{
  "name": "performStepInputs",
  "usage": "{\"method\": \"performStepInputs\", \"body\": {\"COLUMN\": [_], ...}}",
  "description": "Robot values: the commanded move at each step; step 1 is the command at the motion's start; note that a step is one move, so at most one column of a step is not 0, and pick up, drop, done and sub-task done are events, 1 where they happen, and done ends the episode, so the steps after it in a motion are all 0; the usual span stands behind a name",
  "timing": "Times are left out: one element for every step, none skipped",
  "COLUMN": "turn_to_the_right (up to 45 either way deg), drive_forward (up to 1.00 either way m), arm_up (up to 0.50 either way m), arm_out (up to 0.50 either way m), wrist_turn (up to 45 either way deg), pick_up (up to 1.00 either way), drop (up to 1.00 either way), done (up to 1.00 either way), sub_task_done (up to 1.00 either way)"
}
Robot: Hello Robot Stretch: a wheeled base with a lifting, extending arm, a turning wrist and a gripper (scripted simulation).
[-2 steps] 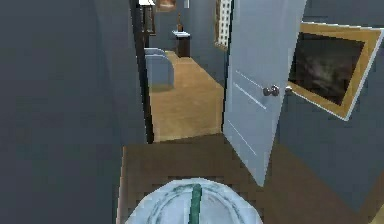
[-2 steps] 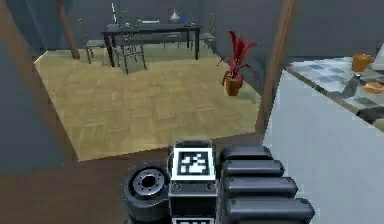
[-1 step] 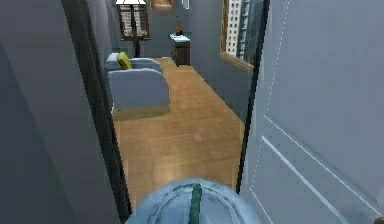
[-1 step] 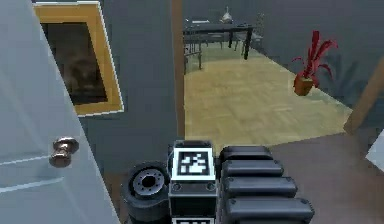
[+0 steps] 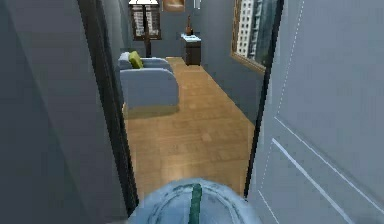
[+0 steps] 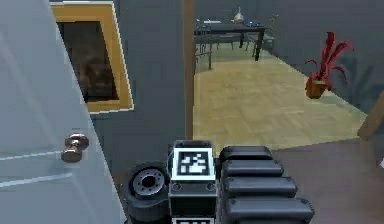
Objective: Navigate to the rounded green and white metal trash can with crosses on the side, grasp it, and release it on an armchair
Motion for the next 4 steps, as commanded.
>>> {"method": "performStepInputs", "body": {"turn_to_the_right": [0.0,21.0,0.0,-15.0], "drive_forward": [0.75,0.0,0.2,0.0], "arm_up": [0.0,0.0,0.0,0.0], "arm_out": [0.0,0.0,0.0,0.0], "wrist_turn": [0.0,0.0,0.0,0.0], "pick_up": [0.0,0.0,0.0,0.0], "drop": [0.0,0.0,0.0,0.0], "done": [0.0,0.0,0.0,0.0], "sub_task_done": [0.0,0.0,0.0,0.0]}}
